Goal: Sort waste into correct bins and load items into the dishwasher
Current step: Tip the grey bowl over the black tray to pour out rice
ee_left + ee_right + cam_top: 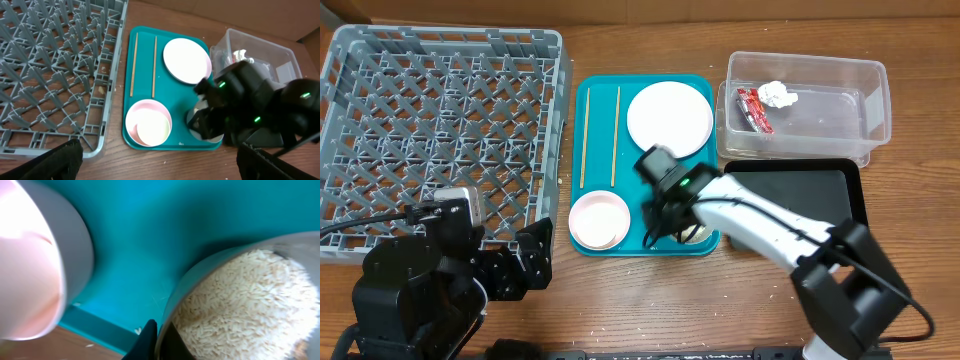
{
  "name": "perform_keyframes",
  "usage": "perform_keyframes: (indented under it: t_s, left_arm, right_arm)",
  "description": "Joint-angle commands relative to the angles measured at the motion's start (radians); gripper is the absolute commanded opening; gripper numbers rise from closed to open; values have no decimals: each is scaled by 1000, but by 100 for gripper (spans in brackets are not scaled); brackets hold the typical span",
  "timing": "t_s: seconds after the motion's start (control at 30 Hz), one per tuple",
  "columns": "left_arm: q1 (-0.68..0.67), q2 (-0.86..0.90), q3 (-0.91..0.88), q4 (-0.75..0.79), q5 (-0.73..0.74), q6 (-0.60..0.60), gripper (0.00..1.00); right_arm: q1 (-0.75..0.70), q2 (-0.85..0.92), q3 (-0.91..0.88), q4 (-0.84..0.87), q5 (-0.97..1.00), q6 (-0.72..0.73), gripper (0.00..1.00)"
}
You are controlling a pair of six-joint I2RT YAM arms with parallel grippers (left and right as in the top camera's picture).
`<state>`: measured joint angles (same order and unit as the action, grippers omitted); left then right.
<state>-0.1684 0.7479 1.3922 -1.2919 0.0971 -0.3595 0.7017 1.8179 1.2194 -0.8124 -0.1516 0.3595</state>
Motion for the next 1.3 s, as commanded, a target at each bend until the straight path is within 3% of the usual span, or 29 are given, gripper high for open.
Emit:
perform_keyframes:
  t_s: [0.0, 0.17, 0.3, 0.43, 0.57, 0.6, 0.7, 0.87, 1.0, 1.03, 1.1, 1.13, 1.2, 1.27]
  left_arm:
    - [5, -4, 11, 2, 7, 23, 100]
    - [5, -4, 11, 2, 6, 23, 100]
    - [5, -3, 11, 2, 3, 23, 100]
    - [5, -3, 11, 2, 4, 23, 100]
    - [5, -3, 11, 2, 4, 23, 100]
    - [5, -3, 11, 2, 4, 23, 100]
    - [5, -3, 11, 2, 4, 23, 100]
    - [5, -3, 11, 2, 5, 23, 100]
    - [5, -3, 11, 2, 5, 23, 100]
    - [5, -3, 11, 1, 5, 23, 100]
    - [5, -3, 11, -10, 8, 23, 100]
    - [5, -3, 11, -14, 8, 23, 100]
    - [5, -3, 11, -13, 8, 23, 100]
    - [5, -3, 11, -13, 8, 23, 100]
  right_arm:
    - [-101, -129, 48, 37, -266, 3, 4]
    - [-304, -310, 48, 47, -506, 3, 4]
    - [-475, -318, 29, -66, -517, -54, 4]
    - [-628, -318, -61, -49, -647, -58, 4]
    - [-806, -318, -216, 81, -922, -77, 4]
    - [-884, -317, -282, 193, -1109, -111, 4]
    - [-971, -317, -349, 330, -1340, -132, 4]
    - [-1072, -316, -415, 340, -1293, -133, 4]
    - [-1072, -315, -428, 329, -1292, -147, 4]
    - [-1072, -315, -428, 330, -1421, -164, 4]
    - [-1068, -314, -428, 321, -1371, -235, 4]
    - [-1073, -314, -428, 322, -1252, -193, 4]
    - [-1069, -316, -424, 322, -1418, -184, 4]
    - [-1060, -323, -424, 314, -1323, -232, 4]
